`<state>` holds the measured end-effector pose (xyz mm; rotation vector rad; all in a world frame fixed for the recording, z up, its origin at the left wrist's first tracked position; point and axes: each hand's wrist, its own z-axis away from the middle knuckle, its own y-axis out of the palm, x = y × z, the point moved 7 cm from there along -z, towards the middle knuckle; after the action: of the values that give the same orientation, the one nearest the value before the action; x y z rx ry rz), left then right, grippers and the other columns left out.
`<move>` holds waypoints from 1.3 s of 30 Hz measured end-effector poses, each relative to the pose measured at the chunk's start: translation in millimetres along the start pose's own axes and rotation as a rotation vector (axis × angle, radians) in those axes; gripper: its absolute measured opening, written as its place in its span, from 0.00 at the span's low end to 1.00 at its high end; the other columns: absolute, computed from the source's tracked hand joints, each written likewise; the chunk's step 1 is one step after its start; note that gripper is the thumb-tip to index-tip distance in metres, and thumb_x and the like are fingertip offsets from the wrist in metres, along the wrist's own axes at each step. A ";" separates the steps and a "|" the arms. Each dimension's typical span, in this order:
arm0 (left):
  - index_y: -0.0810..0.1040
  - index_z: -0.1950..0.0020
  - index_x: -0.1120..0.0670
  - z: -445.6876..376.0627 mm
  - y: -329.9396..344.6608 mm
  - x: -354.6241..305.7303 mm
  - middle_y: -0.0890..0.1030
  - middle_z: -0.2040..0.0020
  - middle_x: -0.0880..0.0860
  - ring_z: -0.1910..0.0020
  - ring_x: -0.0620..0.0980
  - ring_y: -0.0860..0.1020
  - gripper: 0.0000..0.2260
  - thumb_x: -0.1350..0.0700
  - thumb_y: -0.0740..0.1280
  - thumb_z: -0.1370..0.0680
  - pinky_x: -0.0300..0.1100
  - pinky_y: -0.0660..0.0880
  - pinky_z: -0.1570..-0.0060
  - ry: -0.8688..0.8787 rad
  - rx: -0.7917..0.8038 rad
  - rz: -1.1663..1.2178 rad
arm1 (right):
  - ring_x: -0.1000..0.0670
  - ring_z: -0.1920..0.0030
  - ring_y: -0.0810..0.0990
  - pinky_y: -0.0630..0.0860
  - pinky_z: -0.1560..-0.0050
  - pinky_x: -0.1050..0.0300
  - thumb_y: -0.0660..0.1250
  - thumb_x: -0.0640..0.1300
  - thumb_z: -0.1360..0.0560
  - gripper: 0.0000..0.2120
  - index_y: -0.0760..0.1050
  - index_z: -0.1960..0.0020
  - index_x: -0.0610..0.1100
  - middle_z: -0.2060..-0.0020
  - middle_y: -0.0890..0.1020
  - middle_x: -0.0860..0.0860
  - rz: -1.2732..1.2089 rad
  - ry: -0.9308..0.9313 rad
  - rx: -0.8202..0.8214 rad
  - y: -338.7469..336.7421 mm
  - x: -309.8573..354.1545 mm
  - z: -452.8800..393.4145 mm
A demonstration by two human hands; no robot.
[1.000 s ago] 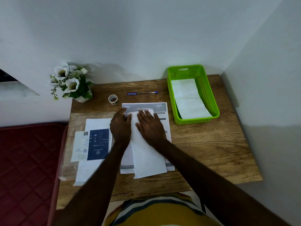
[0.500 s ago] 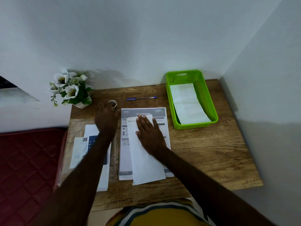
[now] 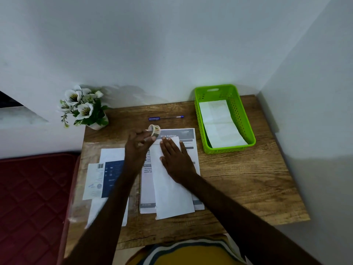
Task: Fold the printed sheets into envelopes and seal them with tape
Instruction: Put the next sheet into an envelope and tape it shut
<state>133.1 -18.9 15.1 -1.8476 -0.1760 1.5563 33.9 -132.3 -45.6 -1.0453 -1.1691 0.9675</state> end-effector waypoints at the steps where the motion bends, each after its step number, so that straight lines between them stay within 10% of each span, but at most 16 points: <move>1: 0.83 0.37 0.54 8.0 6.0 -1.3 0.78 0.39 0.49 0.41 0.40 0.72 0.13 0.52 0.70 0.20 0.20 0.65 0.48 0.007 0.012 0.012 | 0.48 0.17 0.47 0.43 0.19 0.40 0.48 0.54 0.14 0.29 0.48 0.17 0.45 0.17 0.52 0.48 -0.012 0.001 0.003 -0.2 -0.4 -0.3; 10: 0.79 0.34 0.50 35.2 26.1 22.1 0.79 0.34 0.53 0.36 0.55 0.77 0.12 0.50 0.66 0.17 0.53 0.77 0.41 -0.034 -0.001 -0.195 | 0.47 0.18 0.55 0.47 0.19 0.40 0.54 0.50 0.15 0.26 0.59 0.19 0.43 0.19 0.60 0.46 -0.115 -0.055 -0.136 -10.8 -1.9 5.3; 23: 0.80 0.33 0.50 35.3 15.8 7.5 0.78 0.33 0.43 0.35 0.44 0.76 0.14 0.52 0.68 0.18 0.48 0.75 0.35 -0.023 0.059 0.051 | 0.55 0.33 0.75 0.74 0.31 0.55 0.69 0.44 0.20 0.19 0.76 0.29 0.45 0.32 0.79 0.50 -0.979 0.265 -0.299 -65.3 -26.1 13.1; 31: 0.81 0.37 0.55 37.8 13.1 -7.4 0.79 0.35 0.51 0.36 0.48 0.76 0.13 0.51 0.66 0.18 0.50 0.74 0.33 -0.077 0.100 0.124 | 0.53 0.35 0.78 0.79 0.38 0.45 0.75 0.44 0.24 0.17 0.82 0.36 0.42 0.36 0.82 0.50 -0.858 0.070 -0.426 -89.3 -21.3 15.3; 39: 0.83 0.40 0.59 38.9 3.3 -22.3 0.82 0.38 0.55 0.40 0.49 0.78 0.12 0.54 0.67 0.18 0.27 0.70 0.43 -0.081 0.056 0.124 | 0.46 0.42 0.83 0.80 0.39 0.47 0.74 0.40 0.24 0.13 0.84 0.41 0.37 0.43 0.86 0.44 -0.706 -0.018 -0.528 -99.3 -16.6 18.3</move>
<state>90.8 -16.5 30.2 -1.7824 -0.0551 1.7046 18.4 -170.1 48.2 -0.9083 -1.6979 0.1090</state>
